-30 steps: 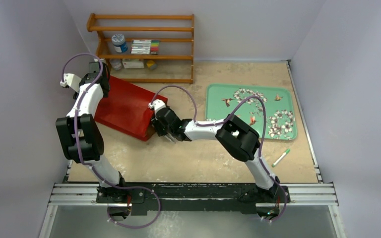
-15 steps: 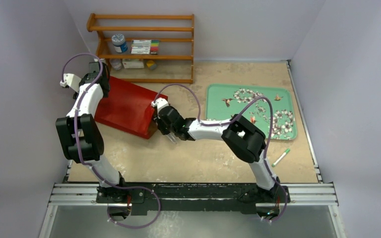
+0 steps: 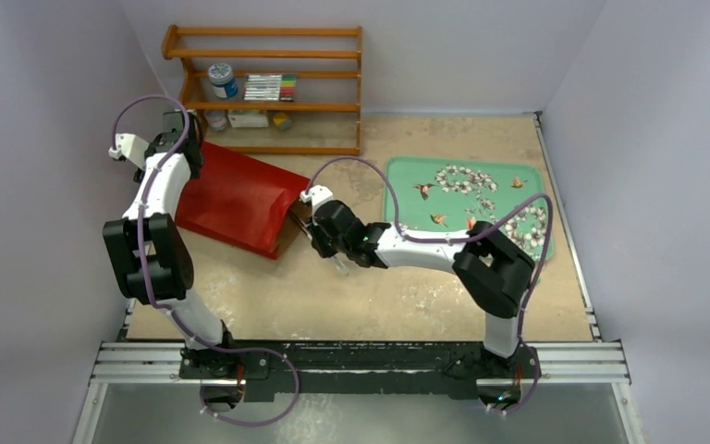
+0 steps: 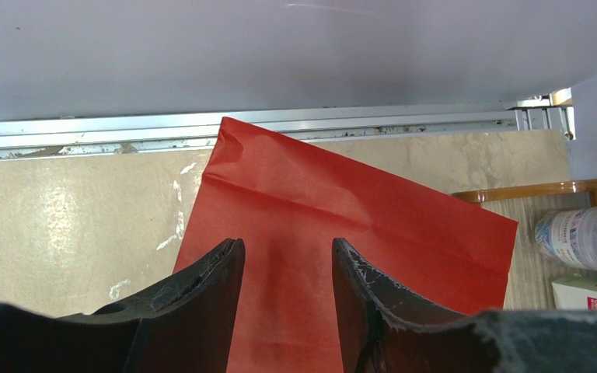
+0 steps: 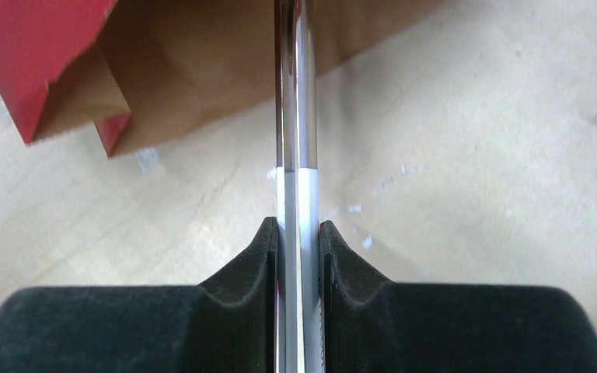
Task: Take the fake bread out of the paper bag
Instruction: Take out the fake bread from the paper bag.
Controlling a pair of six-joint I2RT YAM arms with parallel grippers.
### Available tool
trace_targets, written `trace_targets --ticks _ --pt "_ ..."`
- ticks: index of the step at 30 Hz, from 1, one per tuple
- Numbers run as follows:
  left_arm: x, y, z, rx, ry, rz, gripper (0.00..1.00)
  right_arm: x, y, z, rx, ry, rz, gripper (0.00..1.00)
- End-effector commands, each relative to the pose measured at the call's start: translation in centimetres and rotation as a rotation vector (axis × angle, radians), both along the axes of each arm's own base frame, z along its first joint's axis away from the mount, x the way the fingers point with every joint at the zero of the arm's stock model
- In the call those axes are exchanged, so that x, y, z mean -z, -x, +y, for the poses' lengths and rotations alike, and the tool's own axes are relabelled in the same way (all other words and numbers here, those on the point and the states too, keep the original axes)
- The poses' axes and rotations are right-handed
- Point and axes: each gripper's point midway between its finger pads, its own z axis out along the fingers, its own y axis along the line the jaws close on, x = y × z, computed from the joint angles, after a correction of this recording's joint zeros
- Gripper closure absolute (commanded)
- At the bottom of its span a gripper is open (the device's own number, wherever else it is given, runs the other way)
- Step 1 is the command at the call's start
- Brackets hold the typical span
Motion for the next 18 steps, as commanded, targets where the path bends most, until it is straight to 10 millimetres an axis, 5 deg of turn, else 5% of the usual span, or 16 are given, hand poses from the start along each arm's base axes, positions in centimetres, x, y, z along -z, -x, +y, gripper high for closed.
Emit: trace_targets --ticks 1,18 --pt "-3.0 0.1 0.7 -0.022 -0.027 -0.060 0.54 -2.6 1.4 -0.9 0.008 -0.061 0.013 0.96" --pt "-2.8 -0.6 0.3 0.013 -0.004 -0.076 0.54 -4.0 10.0 -5.4 0.088 -0.058 0.078 0.98"
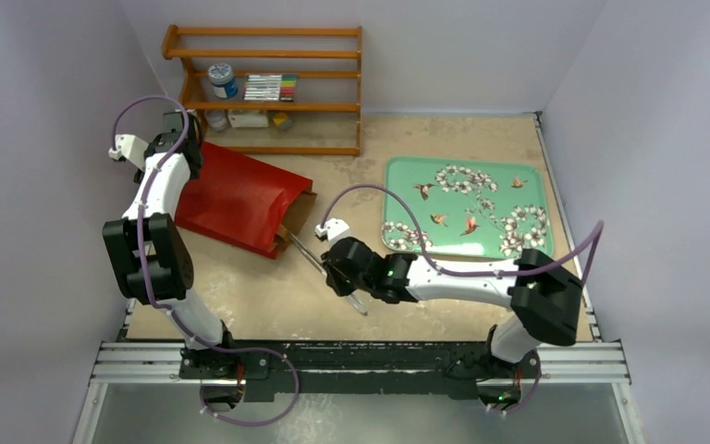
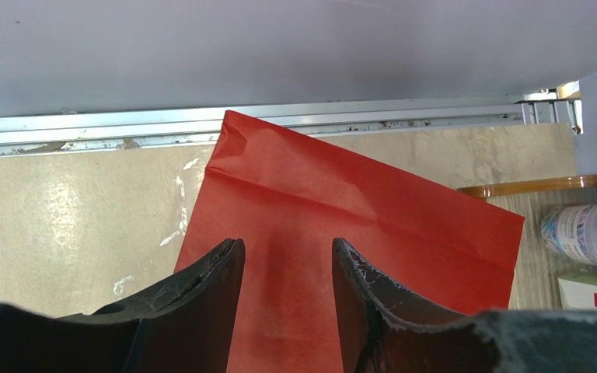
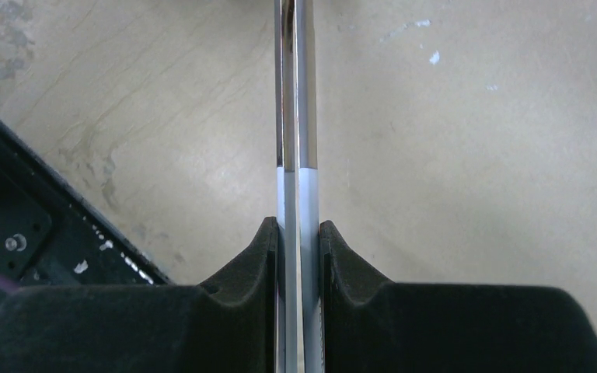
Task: Take the fake bread out of the paper bag
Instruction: Take out the fake bread from the paper bag.
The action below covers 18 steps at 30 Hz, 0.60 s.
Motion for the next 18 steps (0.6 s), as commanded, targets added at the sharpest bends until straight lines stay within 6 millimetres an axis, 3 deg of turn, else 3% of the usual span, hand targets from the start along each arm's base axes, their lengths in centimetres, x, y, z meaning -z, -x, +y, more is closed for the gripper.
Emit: trace_targets --ticks 1,9,18 --pt "-2.9 -0.9 0.3 0.010 -0.010 -0.089 0.54 -2.8 0.0 -1.8 0.130 -0.075 -0.014 0.98" --pt "-3.1 -1.1 0.2 0.020 -0.008 -0.095 0.54 -3.3 2.4 -4.3 0.210 -0.064 0.021 0.98" --pt "-1.8 -0.5 -0.3 0.009 0.026 -0.107 0.54 -5.0 4.5 -7.3 0.306 -0.071 0.046 0.98"
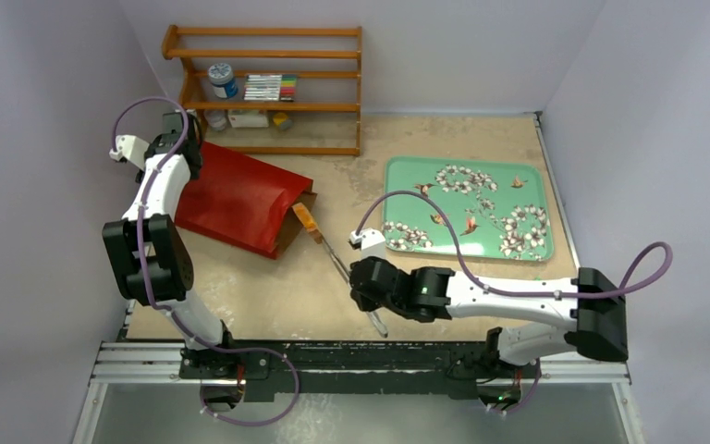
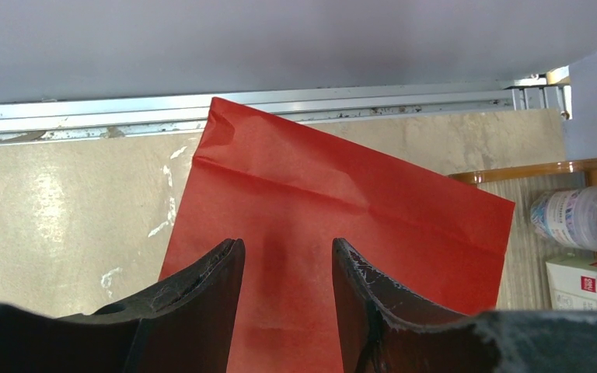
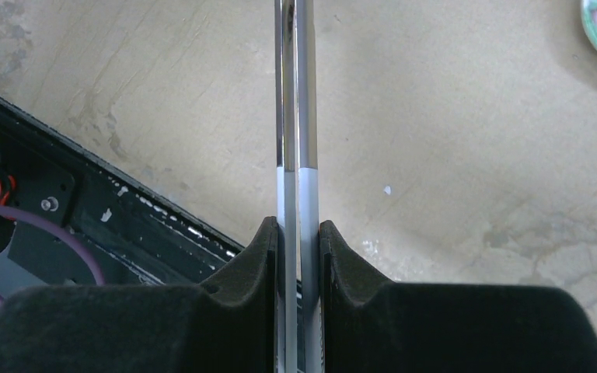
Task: Take the fake bread out of the paper bag
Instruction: Take out the fake bread from the paper bag, then place the fake bread in the container.
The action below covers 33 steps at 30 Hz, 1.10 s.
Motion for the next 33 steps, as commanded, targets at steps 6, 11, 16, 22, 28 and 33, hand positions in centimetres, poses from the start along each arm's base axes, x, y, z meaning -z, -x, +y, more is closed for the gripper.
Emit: trace_targets --ticks 6,11,16,22,28,33 --pt "-1.7 0.5 -0.1 -0.017 0.008 -0.088 0.54 -3.6 0.4 -3.8 0.177 -0.048 -0.015 0.98" --pt "-1.3 1.5 -0.4 -0.024 0.024 -0.089 0.54 -5.3 0.2 -5.8 0.269 -0.045 -0.024 0.98" --pt "-1.0 3.0 -0.8 -0.030 0.038 -0.094 0.54 -6.9 -0.2 -7.8 0.387 -0.030 -0.026 0.98" --pt "-1.1 4.2 -1.3 -0.024 0.052 -0.106 0.54 -8.4 -1.7 -9.1 0.496 0.008 -0.087 0.99" --pt "-0.9 4.8 -1.9 -0.014 0.074 -0.129 0.54 -8.0 -5.6 -10.4 0.556 0.069 -0.118 1.00" --pt "-0.7 4.9 -2.1 -0.013 0.083 -0.131 0.55 -8.1 -10.1 -11.3 0.555 0.061 -0.151 1.00"
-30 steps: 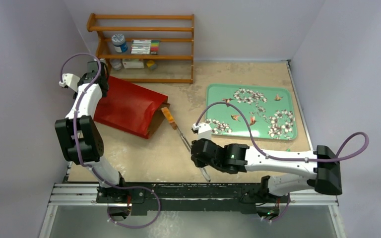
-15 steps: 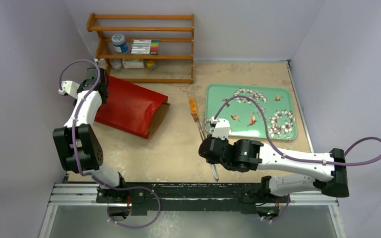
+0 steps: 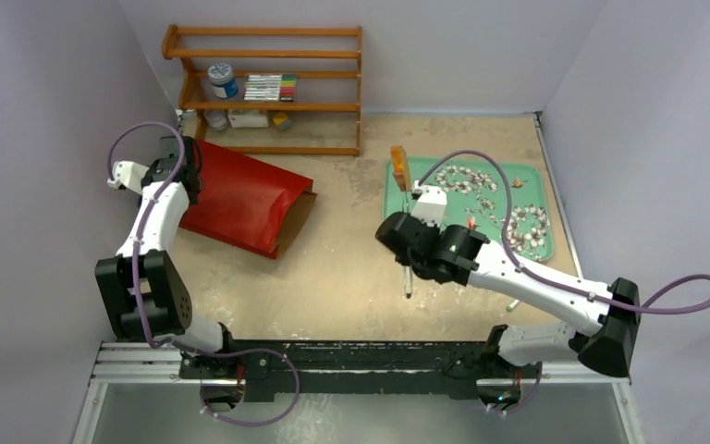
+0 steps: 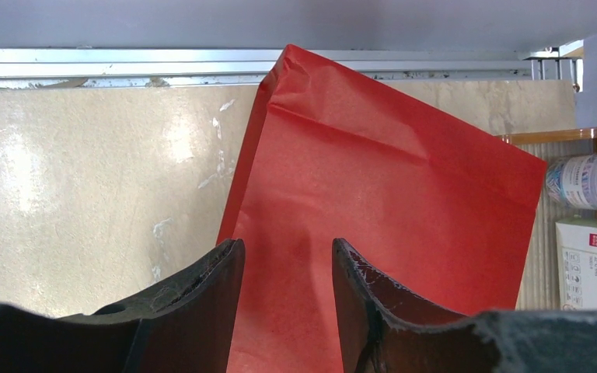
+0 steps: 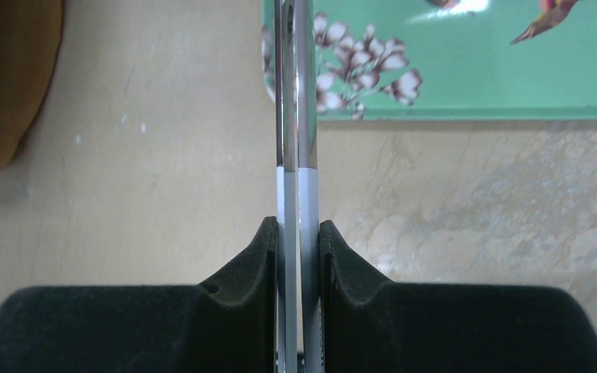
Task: Take the fake bread out of the paper bag
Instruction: Place the fake bread in the container.
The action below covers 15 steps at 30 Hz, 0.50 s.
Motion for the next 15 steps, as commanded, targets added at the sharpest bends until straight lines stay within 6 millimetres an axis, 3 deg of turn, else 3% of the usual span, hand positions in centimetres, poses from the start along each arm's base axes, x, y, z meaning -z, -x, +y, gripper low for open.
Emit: trace_targets --ticks 1,8,15 --pt "-1.2 -0.2 0.1 -0.016 0.003 -0.068 0.54 -1.5 -4.5 -0.8 -0.014 0.006 -0.090 1.00" --pt "-0.8 -0.3 0.0 -0.016 0.006 -0.065 0.55 1.2 -8.4 -2.6 0.001 0.056 -0.055 1.00" --pt "-0.5 -0.4 0.0 -0.019 0.009 -0.063 0.54 3.8 -10.0 -2.4 -0.032 0.090 -0.010 1.00"
